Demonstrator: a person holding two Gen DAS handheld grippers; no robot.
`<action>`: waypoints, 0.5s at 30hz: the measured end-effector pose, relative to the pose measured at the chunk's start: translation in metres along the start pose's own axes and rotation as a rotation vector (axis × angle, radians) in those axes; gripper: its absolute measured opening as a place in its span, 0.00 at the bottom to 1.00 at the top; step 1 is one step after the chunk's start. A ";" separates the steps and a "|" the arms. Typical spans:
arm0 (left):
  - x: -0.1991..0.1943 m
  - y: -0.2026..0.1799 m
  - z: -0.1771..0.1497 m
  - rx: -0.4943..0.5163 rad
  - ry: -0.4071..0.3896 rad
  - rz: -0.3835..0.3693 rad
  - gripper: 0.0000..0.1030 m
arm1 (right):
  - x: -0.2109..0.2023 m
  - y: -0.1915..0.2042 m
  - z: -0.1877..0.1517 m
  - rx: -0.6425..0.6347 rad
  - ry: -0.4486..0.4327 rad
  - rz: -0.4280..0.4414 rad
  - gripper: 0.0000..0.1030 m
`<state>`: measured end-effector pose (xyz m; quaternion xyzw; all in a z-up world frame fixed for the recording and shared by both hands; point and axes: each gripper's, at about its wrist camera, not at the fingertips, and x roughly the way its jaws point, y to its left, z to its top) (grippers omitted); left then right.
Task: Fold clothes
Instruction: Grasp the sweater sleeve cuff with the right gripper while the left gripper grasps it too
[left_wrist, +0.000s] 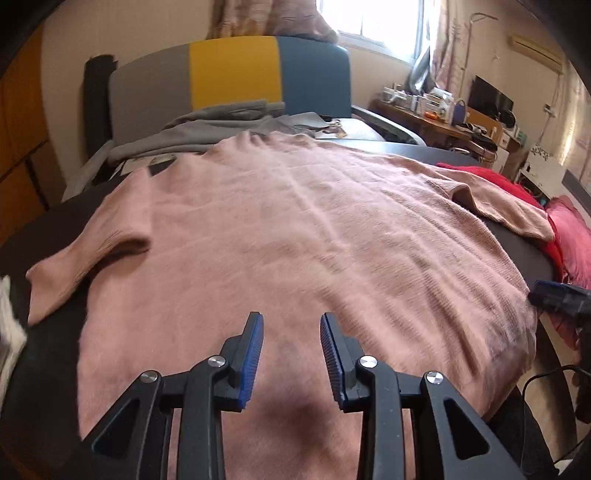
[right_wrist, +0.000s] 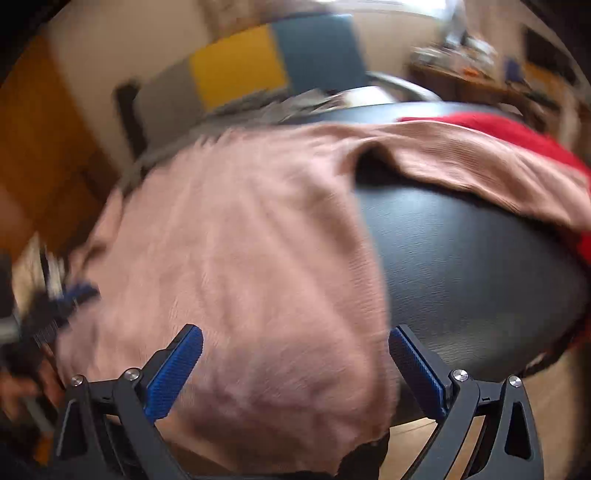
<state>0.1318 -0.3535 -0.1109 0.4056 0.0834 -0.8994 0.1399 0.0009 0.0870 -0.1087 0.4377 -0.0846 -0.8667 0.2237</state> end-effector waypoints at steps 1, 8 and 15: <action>0.002 -0.008 0.004 0.011 0.001 -0.002 0.32 | -0.009 -0.021 0.010 0.091 -0.042 0.004 0.99; 0.029 -0.038 0.017 0.068 0.062 -0.026 0.32 | -0.036 -0.181 0.046 0.642 -0.252 -0.024 0.72; 0.051 -0.058 0.019 0.118 0.109 -0.024 0.32 | -0.036 -0.261 0.038 0.982 -0.486 -0.013 0.48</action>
